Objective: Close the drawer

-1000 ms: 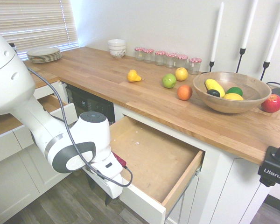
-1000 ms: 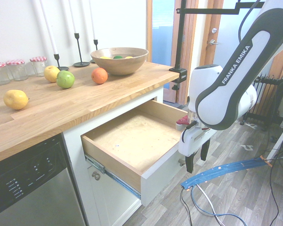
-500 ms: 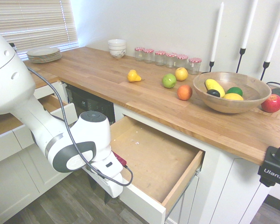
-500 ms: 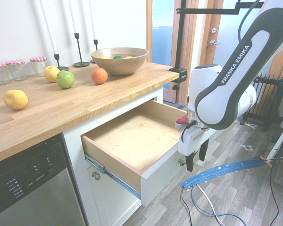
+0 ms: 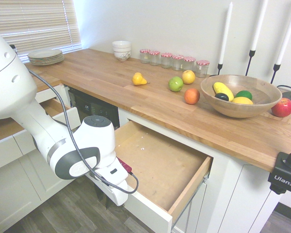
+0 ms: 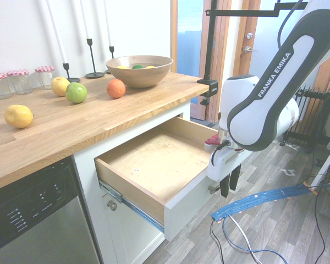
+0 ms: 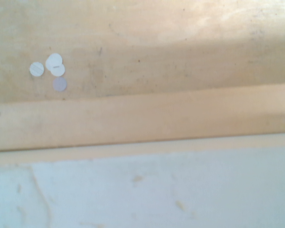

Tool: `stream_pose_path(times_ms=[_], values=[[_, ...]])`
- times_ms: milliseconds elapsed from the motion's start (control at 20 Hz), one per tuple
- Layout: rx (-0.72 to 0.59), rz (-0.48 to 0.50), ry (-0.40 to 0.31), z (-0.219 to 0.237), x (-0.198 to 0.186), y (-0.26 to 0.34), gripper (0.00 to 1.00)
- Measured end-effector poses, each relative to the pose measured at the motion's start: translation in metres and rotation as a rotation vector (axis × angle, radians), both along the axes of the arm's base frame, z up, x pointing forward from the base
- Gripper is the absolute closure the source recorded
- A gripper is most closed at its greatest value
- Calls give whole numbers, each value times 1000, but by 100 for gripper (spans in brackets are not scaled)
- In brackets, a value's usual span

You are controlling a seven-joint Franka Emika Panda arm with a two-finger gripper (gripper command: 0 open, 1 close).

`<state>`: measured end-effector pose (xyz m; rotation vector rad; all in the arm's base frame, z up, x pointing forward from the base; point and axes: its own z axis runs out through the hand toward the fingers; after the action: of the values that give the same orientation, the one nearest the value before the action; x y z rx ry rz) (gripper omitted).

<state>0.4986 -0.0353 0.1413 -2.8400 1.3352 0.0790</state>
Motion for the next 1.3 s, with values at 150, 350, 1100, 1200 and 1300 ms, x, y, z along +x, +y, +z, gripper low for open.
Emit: stream_pose_path(times_ms=[150,350,1100,1200,1300], values=[[1,-1,-2,0,1,0,100],[1,0,-4,1,2,0,100],[-2,3,-27,-2,24,-1,100],[-5,15,-48,1,32,-2,100],[-7,23,-69,4,39,-1,100]])
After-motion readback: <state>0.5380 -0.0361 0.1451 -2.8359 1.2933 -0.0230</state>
